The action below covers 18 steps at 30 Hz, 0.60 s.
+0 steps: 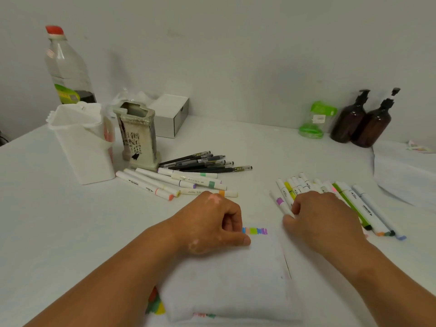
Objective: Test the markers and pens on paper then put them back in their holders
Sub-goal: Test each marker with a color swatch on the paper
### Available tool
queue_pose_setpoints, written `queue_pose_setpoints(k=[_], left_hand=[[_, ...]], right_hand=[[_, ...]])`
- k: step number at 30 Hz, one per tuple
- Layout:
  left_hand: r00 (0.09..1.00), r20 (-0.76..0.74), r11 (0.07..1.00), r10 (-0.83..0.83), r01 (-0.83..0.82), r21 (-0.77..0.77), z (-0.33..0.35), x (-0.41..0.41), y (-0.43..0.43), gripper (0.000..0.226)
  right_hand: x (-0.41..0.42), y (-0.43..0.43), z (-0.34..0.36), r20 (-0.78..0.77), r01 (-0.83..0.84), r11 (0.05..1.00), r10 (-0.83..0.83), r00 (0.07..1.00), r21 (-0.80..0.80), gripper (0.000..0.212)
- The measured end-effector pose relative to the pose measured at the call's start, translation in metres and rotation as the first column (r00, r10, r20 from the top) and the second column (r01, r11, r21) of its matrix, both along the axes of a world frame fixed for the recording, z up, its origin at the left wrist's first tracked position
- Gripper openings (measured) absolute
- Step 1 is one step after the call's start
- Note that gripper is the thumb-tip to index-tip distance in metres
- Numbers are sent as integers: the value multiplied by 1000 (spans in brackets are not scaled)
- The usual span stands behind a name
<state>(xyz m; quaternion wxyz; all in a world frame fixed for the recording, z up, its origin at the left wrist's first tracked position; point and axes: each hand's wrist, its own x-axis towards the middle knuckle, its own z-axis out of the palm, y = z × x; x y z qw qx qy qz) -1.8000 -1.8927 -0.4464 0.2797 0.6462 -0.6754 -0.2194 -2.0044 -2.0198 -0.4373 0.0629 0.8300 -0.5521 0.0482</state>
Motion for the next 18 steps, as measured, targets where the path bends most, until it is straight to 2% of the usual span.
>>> queue_pose_setpoints(k=[3, 6, 9, 14, 18], left_hand=[[1000, -16, 1000, 5, -5, -14, 1, 2, 0, 22], [1000, -19, 1000, -4, 3, -15, 1, 2, -1, 21], [999, -29, 1000, -15, 15, -4, 2, 2, 1, 22], [998, -7, 998, -59, 59, 35, 3, 6, 3, 29], [993, 70, 993, -94, 88, 79, -1, 7, 1, 35]], right_hand=[[14, -2, 9, 7, -55, 998, 56, 998, -41, 21], [45, -2, 15, 199, -309, 950, 296, 934, 41, 16], [79, 2, 13, 219, -486, 867, 455, 863, 115, 24], [104, 1, 4, 136, -522, 843, 506, 852, 133, 10], [94, -5, 6, 175, -571, 803, 545, 820, 173, 21]])
